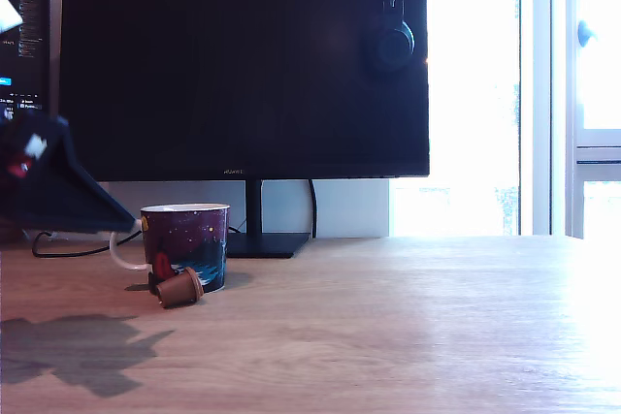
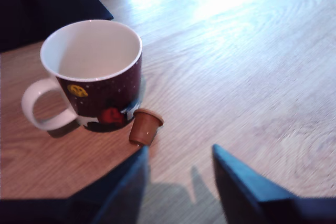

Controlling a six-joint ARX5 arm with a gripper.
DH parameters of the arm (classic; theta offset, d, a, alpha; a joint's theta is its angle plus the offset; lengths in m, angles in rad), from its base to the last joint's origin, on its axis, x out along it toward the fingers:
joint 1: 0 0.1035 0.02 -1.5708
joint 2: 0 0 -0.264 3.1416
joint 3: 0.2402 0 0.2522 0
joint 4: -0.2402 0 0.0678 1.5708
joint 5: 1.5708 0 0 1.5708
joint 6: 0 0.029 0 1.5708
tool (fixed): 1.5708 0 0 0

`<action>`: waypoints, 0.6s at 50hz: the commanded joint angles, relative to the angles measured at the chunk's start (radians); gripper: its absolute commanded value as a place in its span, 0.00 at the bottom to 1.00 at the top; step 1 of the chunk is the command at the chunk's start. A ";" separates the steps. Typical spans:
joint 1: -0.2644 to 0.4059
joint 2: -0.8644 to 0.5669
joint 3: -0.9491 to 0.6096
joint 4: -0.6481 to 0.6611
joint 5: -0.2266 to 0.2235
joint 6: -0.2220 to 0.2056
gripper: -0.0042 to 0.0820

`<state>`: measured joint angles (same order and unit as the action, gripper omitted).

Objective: Pick up the coffee capsules from the table one by one and drop them inside the nearest coffee cup

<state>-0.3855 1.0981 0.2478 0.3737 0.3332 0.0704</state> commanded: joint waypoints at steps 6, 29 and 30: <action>0.002 0.077 -0.031 0.118 -0.002 0.011 0.75; 0.006 0.400 -0.031 0.476 -0.001 0.016 0.75; 0.006 0.412 -0.031 0.488 -0.001 0.016 0.75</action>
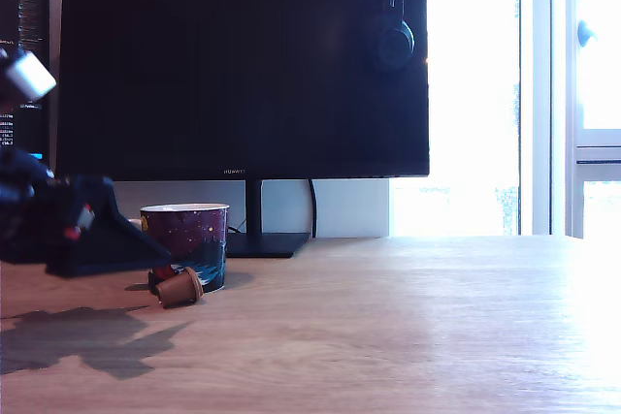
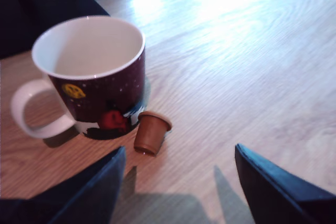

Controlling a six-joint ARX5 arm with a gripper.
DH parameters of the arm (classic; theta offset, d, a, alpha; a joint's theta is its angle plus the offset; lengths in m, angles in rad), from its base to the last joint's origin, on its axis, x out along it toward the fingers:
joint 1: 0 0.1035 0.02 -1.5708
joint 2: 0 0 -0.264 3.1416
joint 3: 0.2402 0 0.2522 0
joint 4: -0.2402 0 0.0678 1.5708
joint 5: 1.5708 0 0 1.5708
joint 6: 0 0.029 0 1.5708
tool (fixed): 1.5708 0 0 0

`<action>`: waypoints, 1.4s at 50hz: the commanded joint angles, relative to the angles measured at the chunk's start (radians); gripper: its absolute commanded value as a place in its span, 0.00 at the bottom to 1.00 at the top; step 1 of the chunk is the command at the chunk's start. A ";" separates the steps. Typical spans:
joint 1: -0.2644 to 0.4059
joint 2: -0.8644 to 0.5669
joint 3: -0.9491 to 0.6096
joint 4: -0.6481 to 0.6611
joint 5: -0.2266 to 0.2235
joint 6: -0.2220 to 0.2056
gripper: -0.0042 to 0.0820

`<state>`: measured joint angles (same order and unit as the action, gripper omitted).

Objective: Pick up the coffee capsules from the table one by one and drop them inside the nearest coffee cup

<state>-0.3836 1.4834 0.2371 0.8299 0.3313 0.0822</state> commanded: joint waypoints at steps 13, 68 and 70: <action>0.004 0.149 0.006 0.117 0.001 0.004 0.75; 0.004 0.311 0.132 0.121 0.020 0.025 0.21; 0.004 0.311 0.132 0.121 0.020 0.025 0.21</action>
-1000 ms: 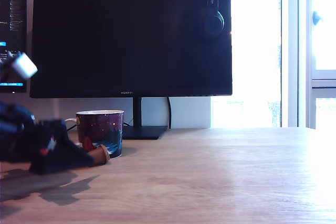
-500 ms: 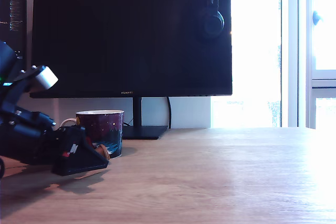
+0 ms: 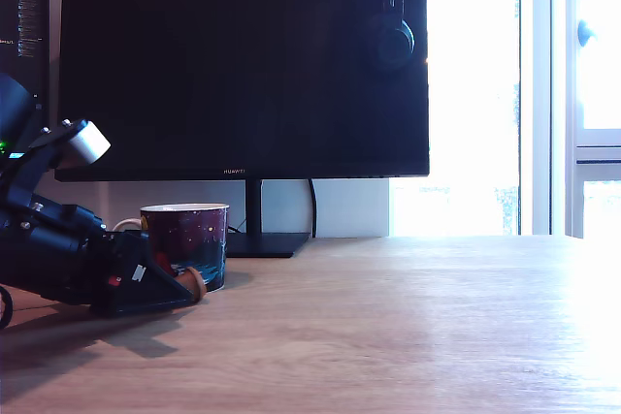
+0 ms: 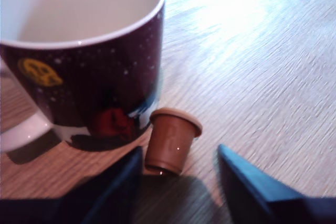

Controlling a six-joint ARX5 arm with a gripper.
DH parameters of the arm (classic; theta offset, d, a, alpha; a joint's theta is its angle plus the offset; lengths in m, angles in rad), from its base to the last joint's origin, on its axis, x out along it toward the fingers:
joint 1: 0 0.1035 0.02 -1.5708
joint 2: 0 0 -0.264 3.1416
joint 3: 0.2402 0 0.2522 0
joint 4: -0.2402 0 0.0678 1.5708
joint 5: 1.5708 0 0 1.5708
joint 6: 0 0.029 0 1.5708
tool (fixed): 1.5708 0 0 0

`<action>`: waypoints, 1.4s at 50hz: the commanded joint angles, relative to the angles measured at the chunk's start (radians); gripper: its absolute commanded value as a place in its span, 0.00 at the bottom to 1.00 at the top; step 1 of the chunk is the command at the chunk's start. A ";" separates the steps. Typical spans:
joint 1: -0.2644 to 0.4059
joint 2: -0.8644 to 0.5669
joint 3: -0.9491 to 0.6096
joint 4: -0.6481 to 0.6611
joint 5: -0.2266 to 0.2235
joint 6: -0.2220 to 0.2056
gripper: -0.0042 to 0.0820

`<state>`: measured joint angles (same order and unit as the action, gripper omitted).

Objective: Pick up the coffee capsules from the table one by one and drop them inside the nearest coffee cup

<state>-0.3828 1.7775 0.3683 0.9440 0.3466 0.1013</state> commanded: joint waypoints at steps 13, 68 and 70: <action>0.003 0.017 0.001 0.009 0.026 0.005 0.21; 0.006 -0.466 0.008 -0.222 0.027 -0.023 0.21; 0.011 -0.481 0.020 -0.260 0.002 -0.023 0.21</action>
<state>-0.3794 1.3052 0.3717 0.7155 0.3828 0.0814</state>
